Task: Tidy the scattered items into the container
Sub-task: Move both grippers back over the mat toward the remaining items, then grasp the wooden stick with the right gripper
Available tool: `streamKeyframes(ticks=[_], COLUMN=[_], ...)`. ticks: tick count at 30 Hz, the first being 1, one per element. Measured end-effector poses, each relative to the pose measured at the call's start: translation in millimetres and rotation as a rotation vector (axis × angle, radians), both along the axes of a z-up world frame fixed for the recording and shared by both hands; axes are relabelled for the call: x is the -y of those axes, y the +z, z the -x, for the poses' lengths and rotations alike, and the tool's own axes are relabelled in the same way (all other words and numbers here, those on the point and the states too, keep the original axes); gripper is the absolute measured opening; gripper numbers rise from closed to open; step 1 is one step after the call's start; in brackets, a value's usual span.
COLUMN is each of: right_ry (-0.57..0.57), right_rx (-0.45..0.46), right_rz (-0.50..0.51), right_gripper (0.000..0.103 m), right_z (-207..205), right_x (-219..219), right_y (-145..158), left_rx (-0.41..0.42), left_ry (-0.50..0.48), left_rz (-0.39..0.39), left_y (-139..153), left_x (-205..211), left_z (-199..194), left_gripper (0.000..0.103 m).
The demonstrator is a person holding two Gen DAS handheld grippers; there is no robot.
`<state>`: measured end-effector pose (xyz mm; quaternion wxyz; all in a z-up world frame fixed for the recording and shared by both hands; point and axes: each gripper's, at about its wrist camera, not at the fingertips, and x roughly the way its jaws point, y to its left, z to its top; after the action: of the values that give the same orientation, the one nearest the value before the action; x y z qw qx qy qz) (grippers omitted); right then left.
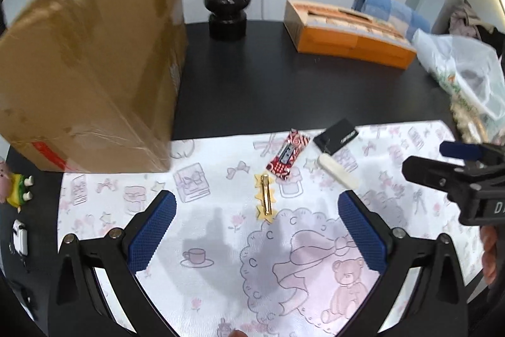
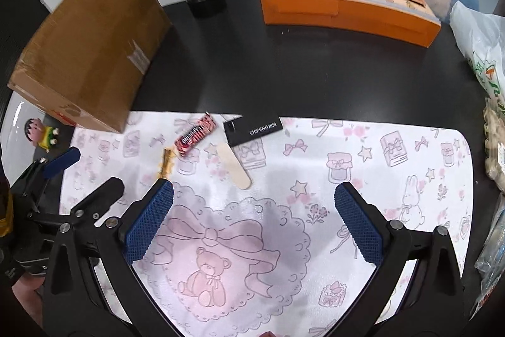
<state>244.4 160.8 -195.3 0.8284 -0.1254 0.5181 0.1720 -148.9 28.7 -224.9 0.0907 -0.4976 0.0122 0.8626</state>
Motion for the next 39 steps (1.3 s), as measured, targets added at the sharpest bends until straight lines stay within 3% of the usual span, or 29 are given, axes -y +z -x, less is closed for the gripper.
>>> streamKeyframes(ticks=[11, 16, 23, 25, 29, 33, 37, 38, 39], right_ry=[0.039, 0.052, 0.096, 0.117, 0.161, 0.197, 0.190, 0.192, 0.195], right_rx=[-0.015, -0.015, -0.025, -0.028, -0.015, 0.003, 0.016, 0.019, 0.023], right_rz=[0.084, 0.092, 0.129, 0.140, 0.175, 0.204, 0.194, 0.194, 0.195], right_gripper=[0.095, 0.093, 0.078, 0.073, 0.061, 0.060, 0.057, 0.053, 0.040], right_z=[-11, -15, -16, -15, -10, -5, -6, -5, -4], right_x=[-4, -10, -19, -23, -33, -40, -40, -41, -42], right_y=[-39, -51, -68, -73, -80, -84, -84, -83, -83], left_rx=[0.058, 0.084, 0.100, 0.106, 0.131, 0.153, 0.150, 0.152, 0.152], left_ry=[-0.011, -0.019, -0.040, -0.044, -0.043, -0.047, -0.055, -0.057, -0.059], left_rz=[0.066, 0.085, 0.096, 0.101, 0.096, 0.098, 0.099, 0.097, 0.096], left_y=[-34, -47, -56, -58, -65, -71, -73, -73, -73], left_x=[-9, -10, -11, -12, -14, -15, -13, -13, -14], left_z=[16, 19, 18, 18, 21, 22, 23, 23, 23], left_gripper=[0.102, 0.096, 0.087, 0.076, 0.068, 0.060, 0.059, 0.058, 0.056])
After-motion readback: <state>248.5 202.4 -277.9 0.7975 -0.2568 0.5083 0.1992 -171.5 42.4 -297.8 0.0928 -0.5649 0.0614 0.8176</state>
